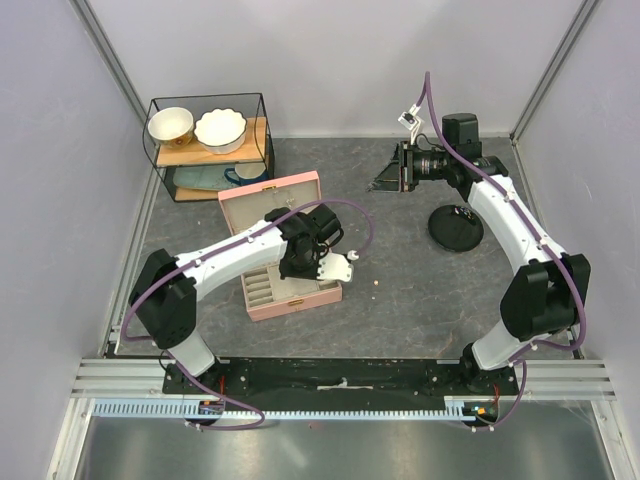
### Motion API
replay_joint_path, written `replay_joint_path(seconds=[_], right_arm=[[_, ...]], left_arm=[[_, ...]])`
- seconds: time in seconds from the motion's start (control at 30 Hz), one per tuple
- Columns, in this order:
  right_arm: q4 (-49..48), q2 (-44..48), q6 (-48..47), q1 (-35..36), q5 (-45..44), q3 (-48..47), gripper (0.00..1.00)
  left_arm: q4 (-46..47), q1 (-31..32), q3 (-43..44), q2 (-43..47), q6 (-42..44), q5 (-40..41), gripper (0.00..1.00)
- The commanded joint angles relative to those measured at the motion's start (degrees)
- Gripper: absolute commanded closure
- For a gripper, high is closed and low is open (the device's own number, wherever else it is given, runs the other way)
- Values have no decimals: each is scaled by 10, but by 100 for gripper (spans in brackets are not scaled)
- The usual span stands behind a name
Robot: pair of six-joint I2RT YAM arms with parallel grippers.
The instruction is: Organize the mixed jewelry
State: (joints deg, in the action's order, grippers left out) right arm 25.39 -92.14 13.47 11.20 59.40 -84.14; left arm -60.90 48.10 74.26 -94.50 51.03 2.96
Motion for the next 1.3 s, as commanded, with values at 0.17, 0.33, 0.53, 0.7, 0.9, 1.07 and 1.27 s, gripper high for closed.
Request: replay_joint_path(seconds=[0.17, 0.33, 0.53, 0.7, 0.9, 1.07, 1.27], right_arm=[[-10, 24, -12, 1, 5, 1, 68], [-10, 24, -12, 1, 6, 1, 68], [-10, 24, -13, 1, 5, 2, 68], [-10, 25, -13, 1, 5, 1, 68], [-10, 23, -13, 1, 6, 1, 68], [-10, 25, -16, 1, 5, 1, 68], [-7, 38, -27, 1, -21, 6, 68]], left_arm=[[3, 10, 12, 9, 3, 6, 98], [4, 14, 10, 12, 0, 5, 98], [3, 18, 20, 10, -2, 3, 98], [3, 21, 26, 0, 1, 5, 98], [3, 23, 35, -8, 1, 6, 98], [3, 24, 47, -20, 2, 6, 99], [-4, 24, 52, -23, 5, 18, 98]])
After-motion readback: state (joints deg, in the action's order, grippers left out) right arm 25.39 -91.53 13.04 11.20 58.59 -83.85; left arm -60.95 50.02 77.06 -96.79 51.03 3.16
